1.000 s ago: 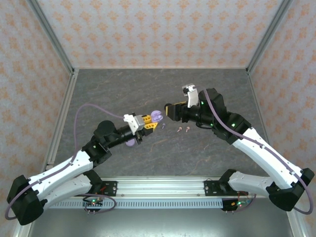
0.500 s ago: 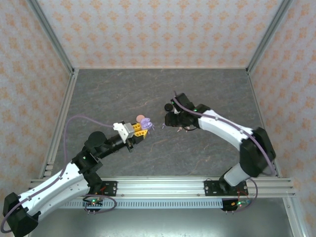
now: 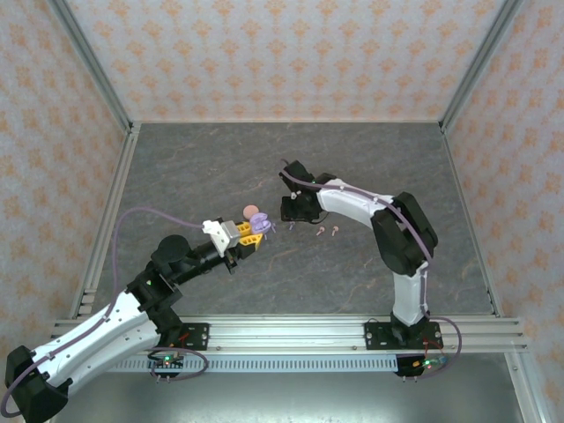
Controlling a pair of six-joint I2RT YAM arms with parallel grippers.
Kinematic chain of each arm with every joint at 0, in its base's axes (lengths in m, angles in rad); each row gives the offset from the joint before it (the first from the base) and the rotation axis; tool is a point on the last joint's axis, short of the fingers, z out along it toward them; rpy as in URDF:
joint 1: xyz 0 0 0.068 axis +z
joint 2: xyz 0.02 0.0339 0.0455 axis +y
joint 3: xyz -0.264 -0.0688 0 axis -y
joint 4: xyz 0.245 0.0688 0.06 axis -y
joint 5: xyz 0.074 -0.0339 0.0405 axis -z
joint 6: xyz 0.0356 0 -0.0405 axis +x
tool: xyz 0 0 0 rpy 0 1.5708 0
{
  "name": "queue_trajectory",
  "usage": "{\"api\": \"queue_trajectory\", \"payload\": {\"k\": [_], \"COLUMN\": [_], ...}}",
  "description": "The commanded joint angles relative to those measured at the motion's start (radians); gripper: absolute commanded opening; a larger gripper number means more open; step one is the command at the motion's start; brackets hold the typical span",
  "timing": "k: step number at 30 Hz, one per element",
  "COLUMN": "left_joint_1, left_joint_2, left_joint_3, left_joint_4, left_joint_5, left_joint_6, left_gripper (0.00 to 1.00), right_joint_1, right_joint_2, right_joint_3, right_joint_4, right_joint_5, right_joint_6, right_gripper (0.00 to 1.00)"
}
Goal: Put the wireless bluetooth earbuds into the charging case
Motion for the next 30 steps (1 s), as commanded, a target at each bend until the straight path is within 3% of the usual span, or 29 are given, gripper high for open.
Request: {"api": "queue_trajectory", "payload": {"k": [1, 22, 30], "left_joint_1": [-0.005, -0.005, -0.006], "left_joint_2": [-0.007, 0.003, 0.013], "left_joint_3": [-0.001, -0.005, -0.009], "left_joint_4": [0.014, 0.019, 0.036], "left_joint_5": [-0.007, -0.011, -0.010], "left_joint_6": [0.000, -0.006, -0.020], "left_gripper": [0.00, 0.00, 0.00], "right_joint_1": [0.011, 0.035, 0.034], "right_joint_2": [0.046, 0.104, -0.054], "right_joint_3": [0.051, 0.071, -0.028], "right_joint_4": [-0.069, -0.099, 0.005], "right_joint_5": [0.049, 0.072, 0.081], "right_joint_6": [-0.022, -0.047, -0.076], "right_gripper": [0.35, 0.22, 0.20]}}
